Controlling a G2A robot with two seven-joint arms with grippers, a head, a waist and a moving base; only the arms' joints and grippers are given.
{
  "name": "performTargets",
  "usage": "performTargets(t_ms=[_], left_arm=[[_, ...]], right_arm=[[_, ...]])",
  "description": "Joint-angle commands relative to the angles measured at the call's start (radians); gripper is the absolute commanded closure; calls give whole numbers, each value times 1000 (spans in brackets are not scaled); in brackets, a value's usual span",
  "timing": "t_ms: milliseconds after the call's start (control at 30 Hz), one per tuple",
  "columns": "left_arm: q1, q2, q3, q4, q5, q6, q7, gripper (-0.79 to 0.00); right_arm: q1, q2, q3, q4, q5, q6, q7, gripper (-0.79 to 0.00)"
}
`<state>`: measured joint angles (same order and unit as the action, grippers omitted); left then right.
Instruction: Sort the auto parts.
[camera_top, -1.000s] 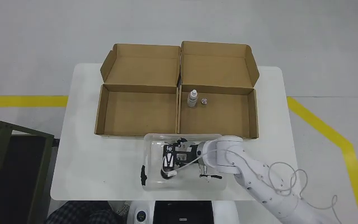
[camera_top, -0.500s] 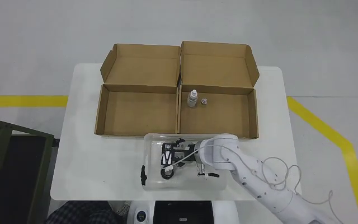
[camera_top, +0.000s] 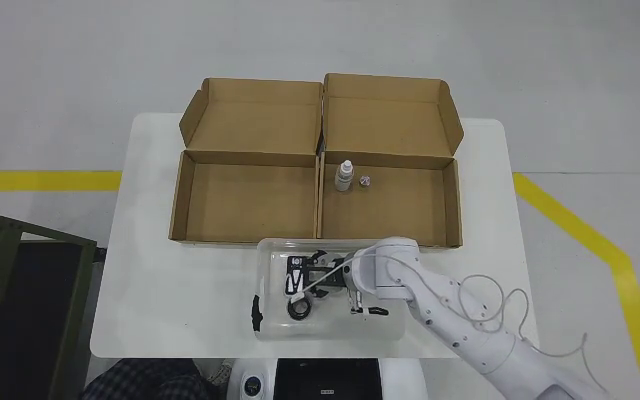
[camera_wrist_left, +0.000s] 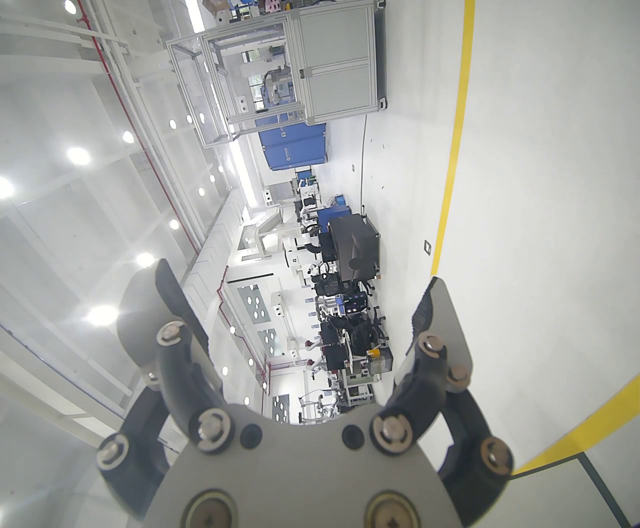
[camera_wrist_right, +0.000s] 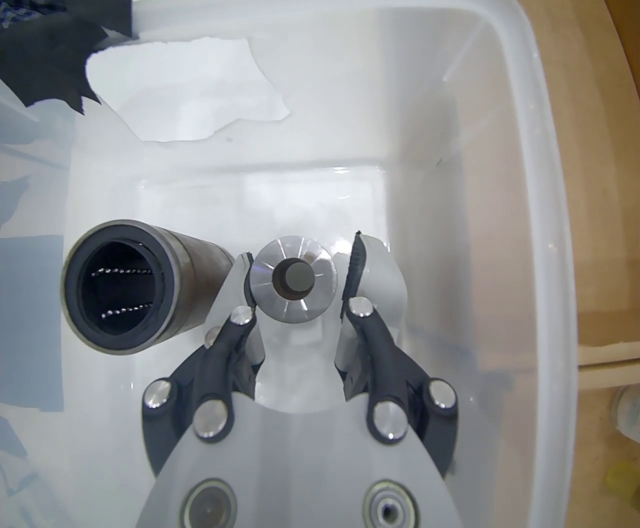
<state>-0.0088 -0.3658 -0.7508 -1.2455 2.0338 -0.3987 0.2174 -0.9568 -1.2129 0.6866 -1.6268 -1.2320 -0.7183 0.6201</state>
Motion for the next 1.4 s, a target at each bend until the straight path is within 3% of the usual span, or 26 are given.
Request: performTargets(t_ms=[0, 33, 467, 1367], left_arm=[[0, 0, 0, 0, 0, 0, 0, -785], [0, 0, 0, 0, 0, 0, 0, -785], [0, 0, 0, 0, 0, 0, 0, -785], [0, 0, 0, 0, 0, 0, 0, -785]], right_arm=[[3, -1, -3, 7, -9, -6, -5, -126], [3, -1, -4, 10, -11, -8, -8, 0], [-20, 11, 43, -69, 27, -44, -21, 0], [-90, 74, 323, -286, 240, -161, -168, 0]])
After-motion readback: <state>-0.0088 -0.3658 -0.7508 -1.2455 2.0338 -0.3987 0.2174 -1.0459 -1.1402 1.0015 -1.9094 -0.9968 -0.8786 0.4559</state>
